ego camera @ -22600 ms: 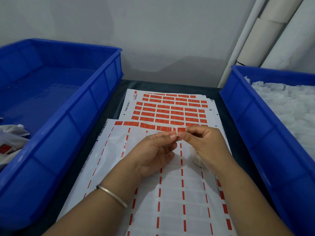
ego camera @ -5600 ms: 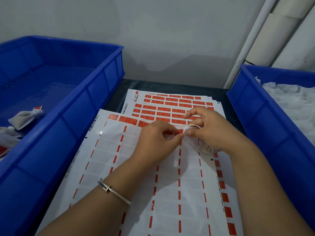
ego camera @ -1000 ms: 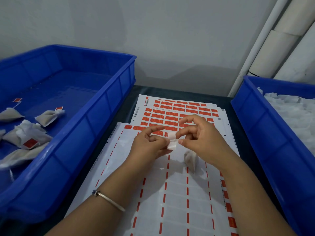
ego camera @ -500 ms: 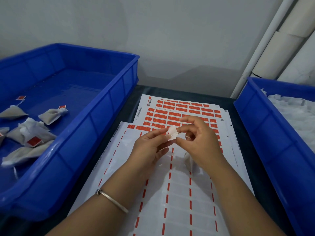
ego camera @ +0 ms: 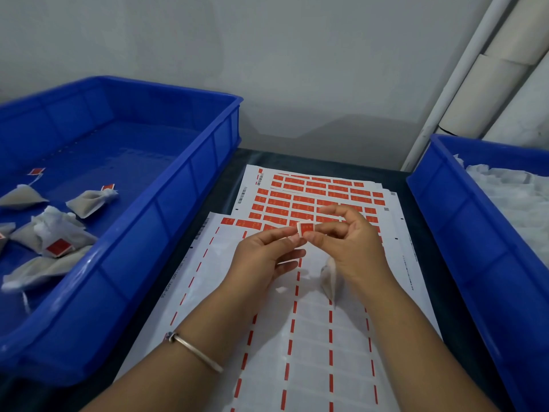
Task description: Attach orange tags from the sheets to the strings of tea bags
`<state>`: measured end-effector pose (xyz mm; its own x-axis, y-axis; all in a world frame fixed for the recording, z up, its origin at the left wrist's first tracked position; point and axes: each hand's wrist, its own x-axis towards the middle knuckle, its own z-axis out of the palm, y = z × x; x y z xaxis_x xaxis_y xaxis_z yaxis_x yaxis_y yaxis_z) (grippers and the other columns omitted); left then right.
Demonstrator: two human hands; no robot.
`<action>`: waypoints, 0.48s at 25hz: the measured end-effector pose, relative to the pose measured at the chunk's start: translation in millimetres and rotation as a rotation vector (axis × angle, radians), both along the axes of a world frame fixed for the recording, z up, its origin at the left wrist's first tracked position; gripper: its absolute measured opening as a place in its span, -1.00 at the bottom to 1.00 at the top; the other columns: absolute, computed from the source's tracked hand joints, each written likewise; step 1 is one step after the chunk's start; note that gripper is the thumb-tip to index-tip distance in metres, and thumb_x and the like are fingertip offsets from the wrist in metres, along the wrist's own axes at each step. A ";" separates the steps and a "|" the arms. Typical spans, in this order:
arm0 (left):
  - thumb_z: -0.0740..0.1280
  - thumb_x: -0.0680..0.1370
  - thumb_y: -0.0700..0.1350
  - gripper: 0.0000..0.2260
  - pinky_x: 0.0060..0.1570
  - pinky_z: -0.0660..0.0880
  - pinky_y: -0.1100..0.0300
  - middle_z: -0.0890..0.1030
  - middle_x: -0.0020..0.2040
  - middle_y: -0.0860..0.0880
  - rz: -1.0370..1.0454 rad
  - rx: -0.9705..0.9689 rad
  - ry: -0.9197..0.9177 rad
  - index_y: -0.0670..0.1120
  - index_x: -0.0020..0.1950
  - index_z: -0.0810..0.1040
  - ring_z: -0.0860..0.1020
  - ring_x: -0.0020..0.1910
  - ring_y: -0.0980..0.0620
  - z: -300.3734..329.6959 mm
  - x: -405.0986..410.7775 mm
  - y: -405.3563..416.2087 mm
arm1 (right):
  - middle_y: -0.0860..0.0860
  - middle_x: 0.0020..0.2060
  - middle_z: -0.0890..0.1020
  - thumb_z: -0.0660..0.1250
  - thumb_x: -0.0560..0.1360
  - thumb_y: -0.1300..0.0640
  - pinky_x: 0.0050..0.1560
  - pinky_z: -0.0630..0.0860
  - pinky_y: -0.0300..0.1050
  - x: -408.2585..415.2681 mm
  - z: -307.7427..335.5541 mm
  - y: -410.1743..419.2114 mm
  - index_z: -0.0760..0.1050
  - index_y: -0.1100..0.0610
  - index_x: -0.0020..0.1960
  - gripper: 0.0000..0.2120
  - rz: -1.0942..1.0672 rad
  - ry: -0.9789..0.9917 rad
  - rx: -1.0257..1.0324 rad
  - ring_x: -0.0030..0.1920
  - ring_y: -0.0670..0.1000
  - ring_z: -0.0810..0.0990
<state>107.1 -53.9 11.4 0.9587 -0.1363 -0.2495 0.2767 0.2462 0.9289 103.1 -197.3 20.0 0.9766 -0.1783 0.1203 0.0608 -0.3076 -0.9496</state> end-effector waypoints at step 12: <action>0.35 0.33 0.13 -0.84 -0.19 0.50 0.36 0.66 -0.11 0.24 -0.057 0.209 -0.198 0.15 -0.17 0.66 0.62 -0.09 0.20 3.5 -7.1 2.1 | -0.29 -0.33 0.63 0.54 0.31 0.09 -0.42 0.40 -0.55 -5.1 1.0 5.4 0.39 -0.11 -0.09 -0.64 0.068 0.042 -0.114 -0.22 -0.33 0.60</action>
